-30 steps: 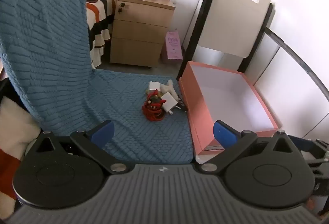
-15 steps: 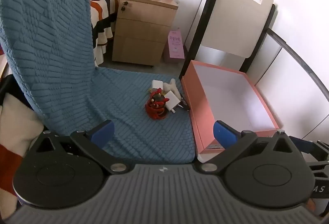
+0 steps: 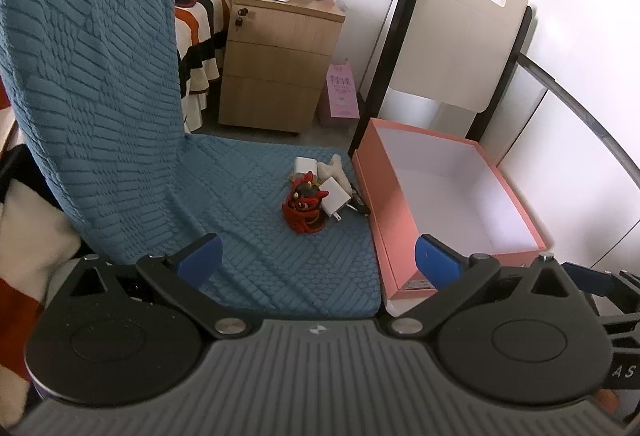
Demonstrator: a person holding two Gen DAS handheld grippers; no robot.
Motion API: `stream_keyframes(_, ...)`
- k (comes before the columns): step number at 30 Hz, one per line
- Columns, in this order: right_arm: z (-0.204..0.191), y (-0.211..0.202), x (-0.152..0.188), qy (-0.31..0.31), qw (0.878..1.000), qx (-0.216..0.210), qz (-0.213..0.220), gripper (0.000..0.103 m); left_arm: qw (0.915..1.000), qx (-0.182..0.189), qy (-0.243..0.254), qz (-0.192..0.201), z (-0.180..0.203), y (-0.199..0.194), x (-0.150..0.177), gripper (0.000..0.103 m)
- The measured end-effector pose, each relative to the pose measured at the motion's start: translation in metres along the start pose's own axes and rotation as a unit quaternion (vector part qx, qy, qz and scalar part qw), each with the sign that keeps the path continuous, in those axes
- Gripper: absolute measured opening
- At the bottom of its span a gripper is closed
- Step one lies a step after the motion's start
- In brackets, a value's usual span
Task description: Organize rigid objects
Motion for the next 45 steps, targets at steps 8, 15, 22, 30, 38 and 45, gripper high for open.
stream_keyframes(8,0.025,0.010,-0.003,0.001,0.999,-0.026,0.023,0.103,0.9999,-0.012,0.002,0.007,0.014,0.026,0.011,0.103)
stream_keyframes(15,0.045,0.031,0.005,0.008,0.999,-0.047,0.001,0.103,0.9995,-0.027,-0.010,0.015,0.018,0.051,0.015,0.103)
stream_keyframes(22,0.045,0.046,0.006,-0.013,0.998,-0.069,0.005,0.103,0.9990,-0.037,-0.021,0.013,0.011,0.064,0.021,0.103)
stream_keyframes(30,0.036,0.059,0.013,-0.019,0.996,-0.083,0.009,0.103,0.9992,-0.027,-0.024,0.018,-0.004,0.072,0.025,0.103)
stream_keyframes(38,0.027,0.081,0.020,-0.012,0.998,-0.068,0.000,0.103,0.9998,-0.006,-0.009,0.015,-0.020,0.075,0.027,0.103)
stream_keyframes(45,0.010,0.094,0.024,-0.027,0.999,-0.046,-0.003,0.103,0.9998,0.014,-0.011,0.013,-0.040,0.083,0.026,0.103)
Point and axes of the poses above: each gripper's, at about its wrist camera, not at the fingertips, and y roughly the way its jaws point, z to its right, x to its underside, the point moved 8 cm from there along y, roughly the way its jaws point, and after that the axes turned 2 degrees about z, right-handed, at the moved point
